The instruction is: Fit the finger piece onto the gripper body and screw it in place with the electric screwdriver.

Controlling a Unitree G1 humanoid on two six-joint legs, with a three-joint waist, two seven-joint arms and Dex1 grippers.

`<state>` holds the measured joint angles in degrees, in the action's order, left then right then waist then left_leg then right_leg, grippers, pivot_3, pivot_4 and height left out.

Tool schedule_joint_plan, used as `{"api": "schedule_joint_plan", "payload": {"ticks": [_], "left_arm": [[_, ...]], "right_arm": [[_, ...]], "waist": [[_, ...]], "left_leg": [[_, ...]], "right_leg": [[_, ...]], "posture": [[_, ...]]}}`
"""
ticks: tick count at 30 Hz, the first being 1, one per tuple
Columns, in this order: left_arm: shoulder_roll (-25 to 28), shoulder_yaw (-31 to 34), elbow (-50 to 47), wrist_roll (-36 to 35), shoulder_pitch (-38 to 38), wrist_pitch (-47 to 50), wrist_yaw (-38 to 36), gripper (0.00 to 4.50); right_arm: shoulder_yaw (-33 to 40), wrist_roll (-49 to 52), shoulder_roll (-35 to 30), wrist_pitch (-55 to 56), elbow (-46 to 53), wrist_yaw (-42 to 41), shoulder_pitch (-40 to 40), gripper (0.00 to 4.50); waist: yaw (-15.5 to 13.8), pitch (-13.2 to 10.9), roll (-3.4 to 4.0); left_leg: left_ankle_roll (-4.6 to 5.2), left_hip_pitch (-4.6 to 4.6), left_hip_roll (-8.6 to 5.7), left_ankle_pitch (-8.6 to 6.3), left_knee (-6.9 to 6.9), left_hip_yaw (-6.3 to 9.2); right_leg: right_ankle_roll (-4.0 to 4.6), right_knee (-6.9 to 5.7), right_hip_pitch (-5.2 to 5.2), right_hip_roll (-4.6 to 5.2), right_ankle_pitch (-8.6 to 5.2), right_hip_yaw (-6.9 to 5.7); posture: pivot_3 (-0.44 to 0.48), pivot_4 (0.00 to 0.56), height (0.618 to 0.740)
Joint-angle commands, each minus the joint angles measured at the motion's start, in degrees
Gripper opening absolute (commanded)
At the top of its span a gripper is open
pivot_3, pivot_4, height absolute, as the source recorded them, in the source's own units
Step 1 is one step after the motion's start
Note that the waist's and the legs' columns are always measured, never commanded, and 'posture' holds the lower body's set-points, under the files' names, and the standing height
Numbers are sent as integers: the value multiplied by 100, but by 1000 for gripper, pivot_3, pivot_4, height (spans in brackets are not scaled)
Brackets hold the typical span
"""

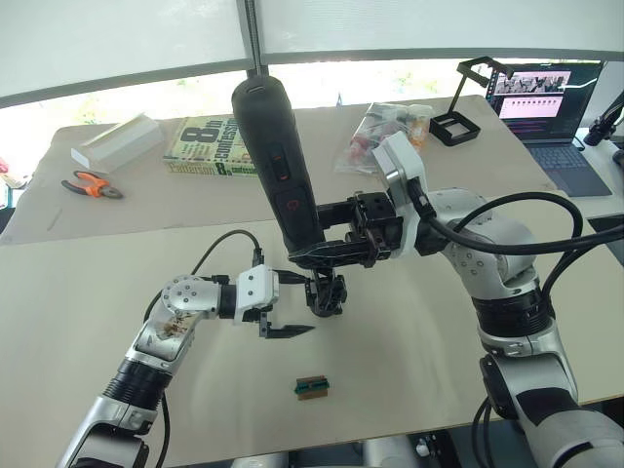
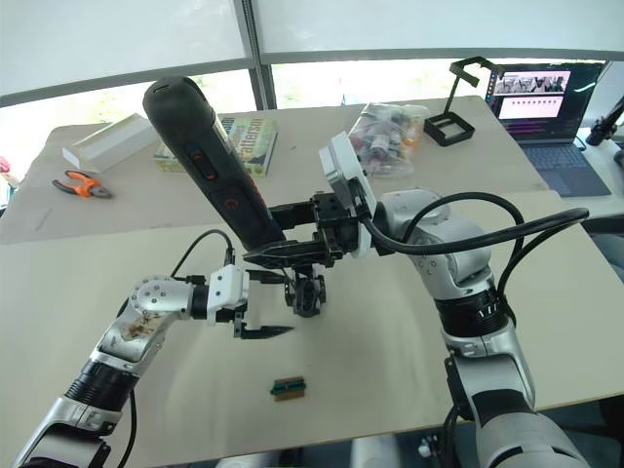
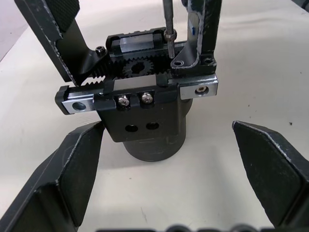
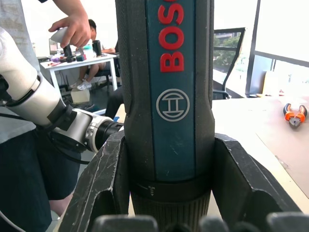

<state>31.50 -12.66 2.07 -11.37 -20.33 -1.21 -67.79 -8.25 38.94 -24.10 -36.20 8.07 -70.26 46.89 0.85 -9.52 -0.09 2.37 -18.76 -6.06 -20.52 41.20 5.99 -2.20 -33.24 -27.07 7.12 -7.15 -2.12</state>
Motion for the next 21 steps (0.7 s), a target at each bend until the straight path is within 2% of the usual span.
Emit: {"api": "schedule_joint_plan", "payload": {"ticks": [1, 21], "left_arm": [[-15, 11, -45, -16, -89, -149, -13, 4500], [-28, 15, 10, 35, -132, -231, -7, 4500]], "right_arm": [[124, 52, 35, 231, 115, -70, 56, 1922], [119, 66, 126, 205, 243, -60, -12, 1922]], "waist": [[-1, 0, 0], [-3, 0, 0]], "left_leg": [[0, 0, 0, 0, 0, 0], [0, -2, 0, 0, 9, -1]], "right_leg": [[0, 0, 0, 0, 0, 0], [1, -2, 0, 0, 2, 1]], "posture": [[0, 150, 738], [0, 150, 738]]}}
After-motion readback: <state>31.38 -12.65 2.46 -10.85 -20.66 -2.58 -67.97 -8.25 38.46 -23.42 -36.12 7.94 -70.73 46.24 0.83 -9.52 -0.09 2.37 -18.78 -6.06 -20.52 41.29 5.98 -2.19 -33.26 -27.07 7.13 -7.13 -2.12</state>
